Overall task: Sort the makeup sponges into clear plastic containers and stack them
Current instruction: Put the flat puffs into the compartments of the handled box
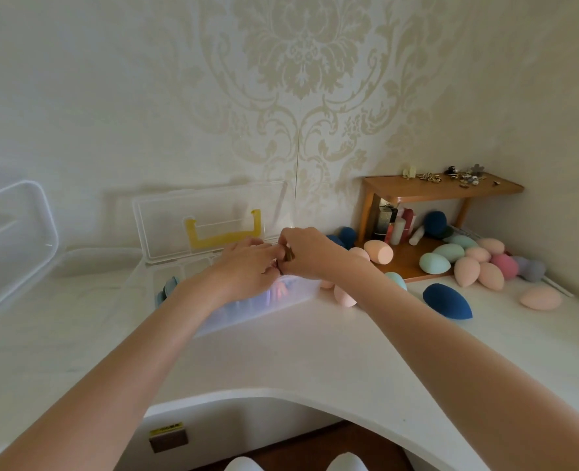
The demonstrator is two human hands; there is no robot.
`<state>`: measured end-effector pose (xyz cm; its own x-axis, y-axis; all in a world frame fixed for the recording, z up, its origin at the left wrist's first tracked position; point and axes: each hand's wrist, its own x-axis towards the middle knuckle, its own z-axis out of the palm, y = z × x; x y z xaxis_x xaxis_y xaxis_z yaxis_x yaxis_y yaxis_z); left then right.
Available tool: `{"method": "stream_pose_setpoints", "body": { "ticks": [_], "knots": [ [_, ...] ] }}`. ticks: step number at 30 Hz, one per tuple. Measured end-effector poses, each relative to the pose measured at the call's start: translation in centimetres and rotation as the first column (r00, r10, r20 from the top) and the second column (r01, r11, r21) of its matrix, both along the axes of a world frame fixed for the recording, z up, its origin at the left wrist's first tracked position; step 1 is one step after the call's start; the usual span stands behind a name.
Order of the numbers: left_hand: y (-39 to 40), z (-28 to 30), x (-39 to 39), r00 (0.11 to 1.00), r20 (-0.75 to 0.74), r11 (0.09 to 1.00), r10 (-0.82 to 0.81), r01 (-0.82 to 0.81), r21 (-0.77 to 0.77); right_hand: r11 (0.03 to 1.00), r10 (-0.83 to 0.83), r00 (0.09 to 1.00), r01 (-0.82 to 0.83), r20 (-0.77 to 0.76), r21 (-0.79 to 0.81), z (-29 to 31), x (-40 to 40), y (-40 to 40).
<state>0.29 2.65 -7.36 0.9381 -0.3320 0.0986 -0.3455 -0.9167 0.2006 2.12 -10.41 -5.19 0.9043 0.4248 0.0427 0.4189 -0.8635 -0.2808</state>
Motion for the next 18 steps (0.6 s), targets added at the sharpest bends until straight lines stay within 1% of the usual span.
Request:
{"method": "stream_pose_setpoints", "body": {
  "ticks": [2, 5, 10, 13, 15, 16, 18],
  "knots": [
    [-0.1, 0.2, 0.0, 1.000, -0.015, 0.998, 0.013, -0.012, 0.061, 0.994, 0.004, 1.000, -0.003, 0.010, -0.111, 0.3, 0.4, 0.6],
    [0.1, 0.3, 0.1, 1.000, 0.011, 0.988, -0.008, 0.006, 0.157, 0.975, 0.012, 1.000, -0.012, 0.000, -0.224, 0.6, 0.8, 1.2],
    [-0.2, 0.4, 0.6, 0.997, 0.033, 0.969, -0.073, 0.063, 0.239, 0.921, -0.002, 0.996, -0.031, -0.084, -0.387, 1.0, 1.8, 1.5],
    [-0.4, -0.2, 0.3, 0.991, 0.123, 0.949, -0.046, 0.005, 0.315, 0.901, -0.043, 0.993, -0.007, -0.107, -0.434, 0.5, 2.4, 1.8],
    [-0.4, -0.5, 0.0, 0.986, 0.167, 0.939, -0.017, -0.041, 0.341, 0.909, -0.070, 0.993, 0.025, -0.094, -0.416, -0.1, 2.6, 2.2],
    [-0.4, -0.5, -0.2, 0.985, 0.173, 0.940, -0.005, -0.055, 0.338, 0.912, -0.072, 0.993, 0.026, -0.097, -0.410, -0.2, 2.6, 2.4],
    [-0.4, -0.5, -0.4, 0.987, 0.162, 0.943, 0.004, -0.058, 0.329, 0.909, -0.038, 0.990, -0.021, -0.134, -0.416, 0.2, 2.3, 2.1]
  ]
}}
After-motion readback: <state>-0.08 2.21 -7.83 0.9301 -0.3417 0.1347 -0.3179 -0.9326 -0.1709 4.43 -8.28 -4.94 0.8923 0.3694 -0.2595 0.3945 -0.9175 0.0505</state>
